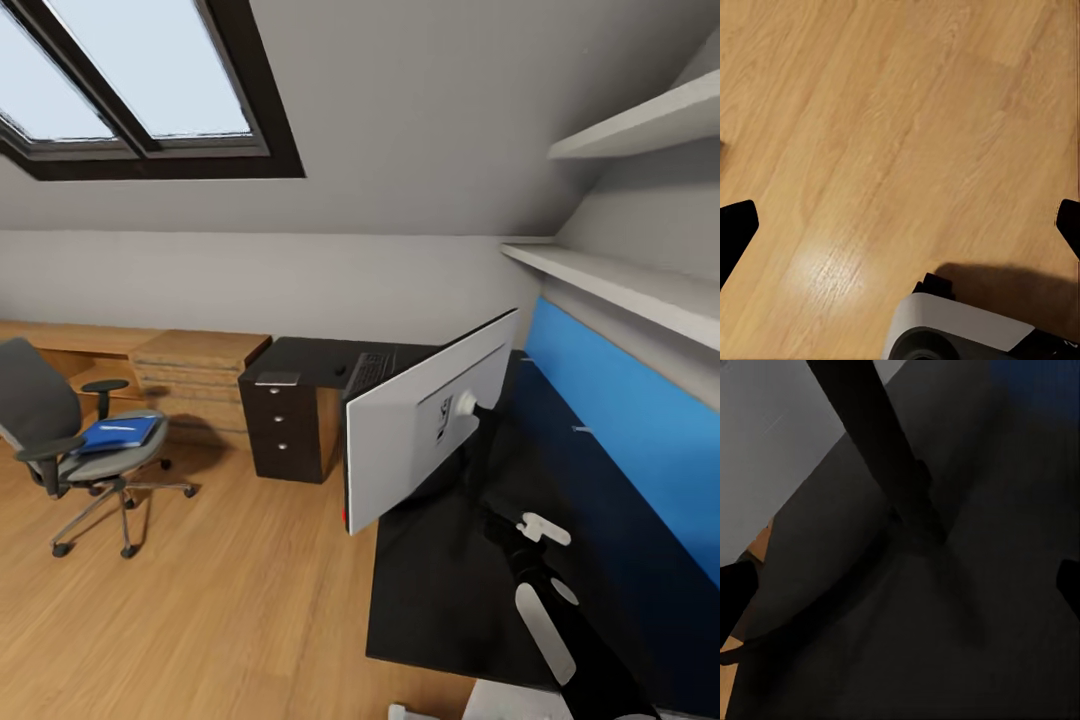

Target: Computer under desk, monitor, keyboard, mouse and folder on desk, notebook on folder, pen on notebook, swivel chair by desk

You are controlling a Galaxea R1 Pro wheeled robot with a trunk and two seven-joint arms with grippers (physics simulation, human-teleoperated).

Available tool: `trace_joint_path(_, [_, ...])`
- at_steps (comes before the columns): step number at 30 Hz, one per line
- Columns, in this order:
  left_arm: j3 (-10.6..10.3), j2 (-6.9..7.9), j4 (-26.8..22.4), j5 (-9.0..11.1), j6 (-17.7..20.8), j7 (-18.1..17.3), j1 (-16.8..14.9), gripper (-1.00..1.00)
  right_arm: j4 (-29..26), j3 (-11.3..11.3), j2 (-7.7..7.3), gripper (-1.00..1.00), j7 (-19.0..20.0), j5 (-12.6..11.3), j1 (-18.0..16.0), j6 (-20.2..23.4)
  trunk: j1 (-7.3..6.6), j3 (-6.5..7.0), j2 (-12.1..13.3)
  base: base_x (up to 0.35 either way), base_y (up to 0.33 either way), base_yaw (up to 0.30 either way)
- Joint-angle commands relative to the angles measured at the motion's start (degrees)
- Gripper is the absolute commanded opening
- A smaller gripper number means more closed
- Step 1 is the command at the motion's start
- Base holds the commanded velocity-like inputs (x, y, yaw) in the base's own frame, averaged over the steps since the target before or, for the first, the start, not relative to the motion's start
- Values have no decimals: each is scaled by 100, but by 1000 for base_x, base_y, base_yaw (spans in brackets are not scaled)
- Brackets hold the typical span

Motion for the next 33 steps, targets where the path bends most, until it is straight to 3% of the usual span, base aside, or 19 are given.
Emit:
trace_joint_path(1, [-47, 5, 2, 59, -28, 38, -2, 100, 6, 22, -5, 100, -29, -31, -5, -24, 1, -8, -6, 0, 0, -261])
trace_joint_path(5, [-46, 5, 1, 60, -28, 38, -3, 100, 23, 24, -1, 100, -29, 115, -5, -24, 1, -8, -6, 0, 0, -261])
trace_joint_path(7, [-44, 5, 2, 62, -28, 38, -2, 100, 32, 25, 10, 100, -26, 442, -5, -39, 1, -8, -6, 0, 0, -190])
trace_joint_path(13, [-44, 5, 0, 58, -28, 38, -4, 100, 52, 55, 26, 100, -23, 601, -5, -49, 1, -8, -6, 0, 0, -61])
trace_joint_path(15, [-44, 5, 0, 57, -28, 38, -5, 100, 213, 186, 31, 100, -25, 634, -5, -105, 1, -8, -6, 0, 0, -8])
trace_joint_path(21, [-48, 5, 0, 58, -28, 38, -5, 100, 1029, 395, 95, 100, -41, 826, -85, -549, 1, -8, -6, 0, 0, -3])
trace_joint_path(28, [-45, 5, 0, 63, -26, 38, -3, 100, 2682, 447, 208, 100, -56, 1556, -859, -1801, 1, -8, -6, 0, 0, 0])
trace_joint_path(33, [-44, 5, 2, 65, -22, 36, -5, 100, 3719, 454, 237, 100, -64, 1919, -1352, -2333, 1, -8, -6, 0, 0, 0])
